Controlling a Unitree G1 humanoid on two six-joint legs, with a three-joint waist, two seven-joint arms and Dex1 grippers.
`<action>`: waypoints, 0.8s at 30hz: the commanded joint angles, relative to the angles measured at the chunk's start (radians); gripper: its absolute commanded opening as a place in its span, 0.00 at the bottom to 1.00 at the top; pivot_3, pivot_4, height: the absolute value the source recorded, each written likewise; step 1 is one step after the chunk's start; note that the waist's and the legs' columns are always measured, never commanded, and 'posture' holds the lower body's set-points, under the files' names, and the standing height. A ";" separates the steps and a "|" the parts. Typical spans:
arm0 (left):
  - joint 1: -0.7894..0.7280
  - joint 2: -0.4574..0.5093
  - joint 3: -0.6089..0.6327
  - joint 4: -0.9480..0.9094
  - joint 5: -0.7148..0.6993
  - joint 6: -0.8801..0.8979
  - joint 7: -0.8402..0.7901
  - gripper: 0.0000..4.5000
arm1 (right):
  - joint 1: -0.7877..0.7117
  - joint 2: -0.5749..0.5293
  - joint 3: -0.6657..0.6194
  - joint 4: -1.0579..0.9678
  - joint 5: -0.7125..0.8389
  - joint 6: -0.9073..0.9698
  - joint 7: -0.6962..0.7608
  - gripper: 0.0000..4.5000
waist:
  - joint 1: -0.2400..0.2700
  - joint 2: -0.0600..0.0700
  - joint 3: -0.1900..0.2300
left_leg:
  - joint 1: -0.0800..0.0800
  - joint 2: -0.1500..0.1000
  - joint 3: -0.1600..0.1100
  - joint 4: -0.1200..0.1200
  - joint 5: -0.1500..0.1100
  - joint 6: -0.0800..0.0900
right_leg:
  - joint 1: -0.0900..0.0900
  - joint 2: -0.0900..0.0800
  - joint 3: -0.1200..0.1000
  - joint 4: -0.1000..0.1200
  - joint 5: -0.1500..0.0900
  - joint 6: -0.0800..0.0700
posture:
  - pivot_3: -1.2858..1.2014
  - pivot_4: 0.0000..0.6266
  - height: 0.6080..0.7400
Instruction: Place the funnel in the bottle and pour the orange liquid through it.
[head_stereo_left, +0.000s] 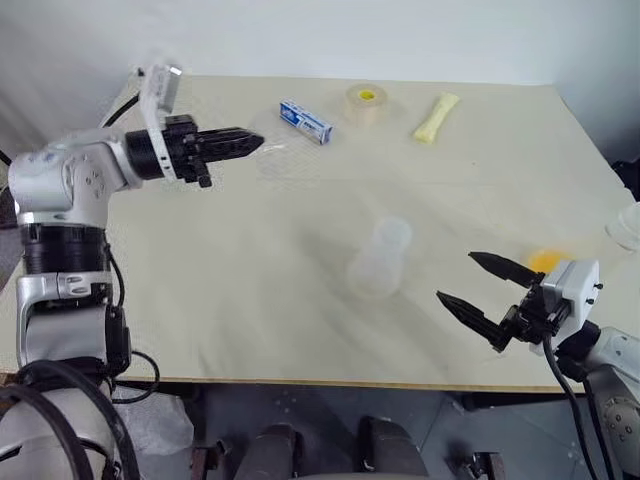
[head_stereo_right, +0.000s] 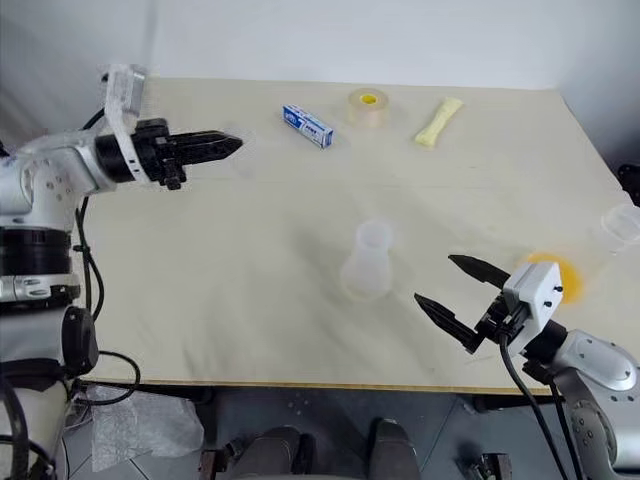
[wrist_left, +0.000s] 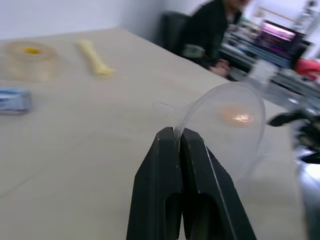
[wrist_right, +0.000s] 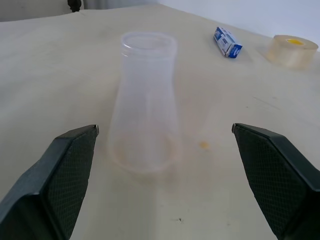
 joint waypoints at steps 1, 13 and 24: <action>-0.083 0.000 -0.057 0.023 -0.019 0.072 -0.080 0.01 | 0.001 -0.015 -0.050 0.000 0.024 -0.025 0.025 1.00 | 0.000 0.000 0.000 | 0.000 0.000 0.000 0.000 0.000 0.000 | 0.000 0.000 0.000 0.000 0.000 0.000 | 0.52 0.24 1.00; -0.351 -0.123 -0.389 0.292 0.159 -0.020 -0.412 0.01 | 0.010 -0.017 -0.067 -0.039 0.029 -0.016 0.016 1.00 | 0.003 -0.001 0.001 | -0.001 -0.001 0.001 0.000 0.000 0.001 | 0.000 0.000 0.001 -0.001 0.000 0.000 | 0.52 0.24 1.00; -0.469 -0.224 -0.479 0.457 0.197 -0.108 -0.475 0.01 | 0.110 0.030 -0.079 -0.127 0.018 -0.031 -0.045 1.00 | 0.002 -0.001 0.001 | -0.002 0.000 0.001 0.000 0.000 0.001 | -0.001 0.000 0.001 -0.001 0.000 0.000 | 0.52 0.24 1.00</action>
